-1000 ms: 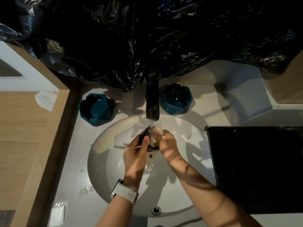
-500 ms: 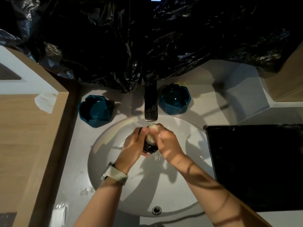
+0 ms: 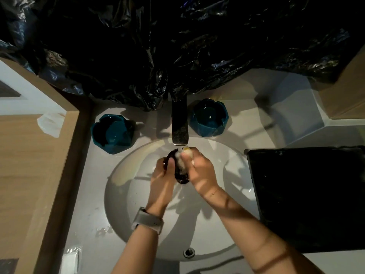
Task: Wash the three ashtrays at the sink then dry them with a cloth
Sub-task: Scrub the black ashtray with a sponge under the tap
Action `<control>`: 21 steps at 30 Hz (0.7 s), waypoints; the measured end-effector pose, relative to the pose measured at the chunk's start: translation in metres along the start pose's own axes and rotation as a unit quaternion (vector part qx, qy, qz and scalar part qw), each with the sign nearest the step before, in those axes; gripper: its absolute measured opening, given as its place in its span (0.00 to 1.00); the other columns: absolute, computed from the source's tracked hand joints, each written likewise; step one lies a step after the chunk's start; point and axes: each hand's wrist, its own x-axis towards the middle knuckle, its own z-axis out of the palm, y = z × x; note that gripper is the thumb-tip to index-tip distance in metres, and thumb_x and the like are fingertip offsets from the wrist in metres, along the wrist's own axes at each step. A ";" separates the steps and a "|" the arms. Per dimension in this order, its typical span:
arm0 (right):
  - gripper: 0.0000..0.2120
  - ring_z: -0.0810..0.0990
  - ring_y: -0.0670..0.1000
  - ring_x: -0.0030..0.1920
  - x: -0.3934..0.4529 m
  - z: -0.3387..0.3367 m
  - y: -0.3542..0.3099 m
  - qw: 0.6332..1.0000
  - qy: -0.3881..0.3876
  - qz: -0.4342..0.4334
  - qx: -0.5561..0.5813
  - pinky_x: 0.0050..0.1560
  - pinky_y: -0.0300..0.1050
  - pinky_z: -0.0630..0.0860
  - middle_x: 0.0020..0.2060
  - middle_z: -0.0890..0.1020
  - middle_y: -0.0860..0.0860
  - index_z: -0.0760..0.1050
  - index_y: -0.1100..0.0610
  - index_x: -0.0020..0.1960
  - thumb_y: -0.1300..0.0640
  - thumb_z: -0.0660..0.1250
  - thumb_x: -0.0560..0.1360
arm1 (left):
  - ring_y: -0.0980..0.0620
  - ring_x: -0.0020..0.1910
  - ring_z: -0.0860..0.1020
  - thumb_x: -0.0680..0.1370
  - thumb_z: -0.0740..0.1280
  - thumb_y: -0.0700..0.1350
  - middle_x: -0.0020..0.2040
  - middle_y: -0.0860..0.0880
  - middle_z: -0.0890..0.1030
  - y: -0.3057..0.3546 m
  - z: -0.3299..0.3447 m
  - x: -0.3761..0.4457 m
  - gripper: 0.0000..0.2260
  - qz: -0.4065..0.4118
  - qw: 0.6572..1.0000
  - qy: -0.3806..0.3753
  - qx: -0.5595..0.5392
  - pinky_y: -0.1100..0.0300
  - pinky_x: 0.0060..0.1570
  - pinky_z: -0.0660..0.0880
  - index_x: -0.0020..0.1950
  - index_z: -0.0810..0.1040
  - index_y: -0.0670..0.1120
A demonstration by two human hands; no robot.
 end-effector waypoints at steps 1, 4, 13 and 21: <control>0.15 0.78 0.50 0.50 0.003 -0.004 0.002 0.999 -0.036 -0.006 -0.001 0.49 0.38 0.69 0.48 0.82 0.51 0.75 0.52 0.59 0.44 0.57 0.81 | 0.58 0.48 0.82 0.83 0.59 0.55 0.52 0.54 0.83 0.004 -0.008 0.002 0.10 -0.005 0.999 -0.036 -0.005 0.57 0.45 0.81 0.58 0.76 0.54; 0.14 0.79 0.51 0.51 0.008 -0.011 0.006 0.988 -0.142 0.021 0.048 0.56 0.44 0.73 0.48 0.82 0.49 0.75 0.50 0.56 0.43 0.57 0.81 | 0.55 0.40 0.83 0.84 0.56 0.56 0.48 0.51 0.82 0.015 -0.018 0.014 0.15 -0.024 0.996 -0.074 0.044 0.60 0.31 0.79 0.57 0.77 0.49; 0.14 0.80 0.52 0.48 -0.025 0.020 -0.003 0.983 0.101 0.102 0.113 0.44 0.31 0.68 0.46 0.80 0.52 0.73 0.62 0.56 0.52 0.58 0.82 | 0.49 0.47 0.80 0.84 0.54 0.55 0.48 0.50 0.83 0.002 0.024 0.001 0.13 0.000 0.993 0.102 0.062 0.49 0.51 0.78 0.50 0.76 0.56; 0.18 0.81 0.54 0.44 -0.013 0.010 0.001 0.995 0.085 0.048 -0.009 0.45 0.43 0.72 0.45 0.84 0.57 0.77 0.60 0.54 0.47 0.57 0.81 | 0.45 0.47 0.80 0.84 0.51 0.57 0.45 0.51 0.79 0.003 0.016 0.008 0.15 0.010 0.985 0.134 0.110 0.47 0.50 0.78 0.53 0.74 0.53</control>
